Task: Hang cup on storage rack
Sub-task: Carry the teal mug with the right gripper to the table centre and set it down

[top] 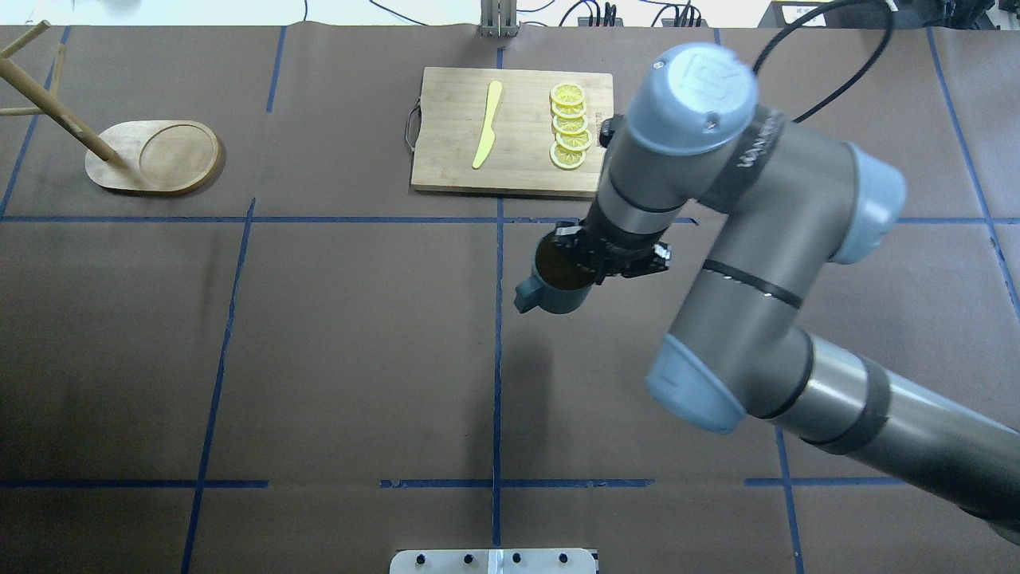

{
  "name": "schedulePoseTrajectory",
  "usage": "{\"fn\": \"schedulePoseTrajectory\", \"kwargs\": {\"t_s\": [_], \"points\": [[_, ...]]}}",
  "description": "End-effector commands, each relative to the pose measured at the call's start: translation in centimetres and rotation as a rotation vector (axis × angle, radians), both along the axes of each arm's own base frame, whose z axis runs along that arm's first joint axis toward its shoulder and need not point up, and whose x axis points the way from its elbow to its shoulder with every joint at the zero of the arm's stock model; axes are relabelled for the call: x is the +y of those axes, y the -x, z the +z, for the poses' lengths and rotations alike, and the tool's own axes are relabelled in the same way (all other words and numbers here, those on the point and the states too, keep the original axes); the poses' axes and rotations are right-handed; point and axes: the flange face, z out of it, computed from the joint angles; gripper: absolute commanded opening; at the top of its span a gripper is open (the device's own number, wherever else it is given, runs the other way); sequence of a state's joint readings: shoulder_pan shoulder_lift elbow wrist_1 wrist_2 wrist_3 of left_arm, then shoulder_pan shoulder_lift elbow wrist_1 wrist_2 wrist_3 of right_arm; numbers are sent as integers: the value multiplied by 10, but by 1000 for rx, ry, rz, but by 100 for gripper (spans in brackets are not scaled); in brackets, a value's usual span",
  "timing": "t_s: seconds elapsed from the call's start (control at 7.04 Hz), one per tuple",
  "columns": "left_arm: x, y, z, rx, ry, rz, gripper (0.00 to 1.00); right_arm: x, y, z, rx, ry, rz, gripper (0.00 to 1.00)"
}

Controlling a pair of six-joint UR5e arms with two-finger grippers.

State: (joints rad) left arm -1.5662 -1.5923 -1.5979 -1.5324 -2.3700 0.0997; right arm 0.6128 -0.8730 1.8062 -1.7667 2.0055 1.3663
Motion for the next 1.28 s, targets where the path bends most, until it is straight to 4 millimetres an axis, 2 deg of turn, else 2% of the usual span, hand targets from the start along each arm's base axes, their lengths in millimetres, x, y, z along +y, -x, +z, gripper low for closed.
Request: {"fn": "schedulePoseTrajectory", "kwargs": {"t_s": [0.0, 0.43, 0.99, 1.14], "points": [[0, 0, 2, 0, 4, 0, 100, -13, 80, -3, -5, 34, 52, 2], [0, 0, 1, 0, 1, 0, 100, -12, 98, -7, 5, 75, 71, 3], [0, 0, 1, 0, 1, 0, 100, -2, 106, -8, 3, 72, 53, 9], [0, 0, 2, 0, 3, 1, 100, -2, 106, -9, -2, 70, 53, 33]]}}
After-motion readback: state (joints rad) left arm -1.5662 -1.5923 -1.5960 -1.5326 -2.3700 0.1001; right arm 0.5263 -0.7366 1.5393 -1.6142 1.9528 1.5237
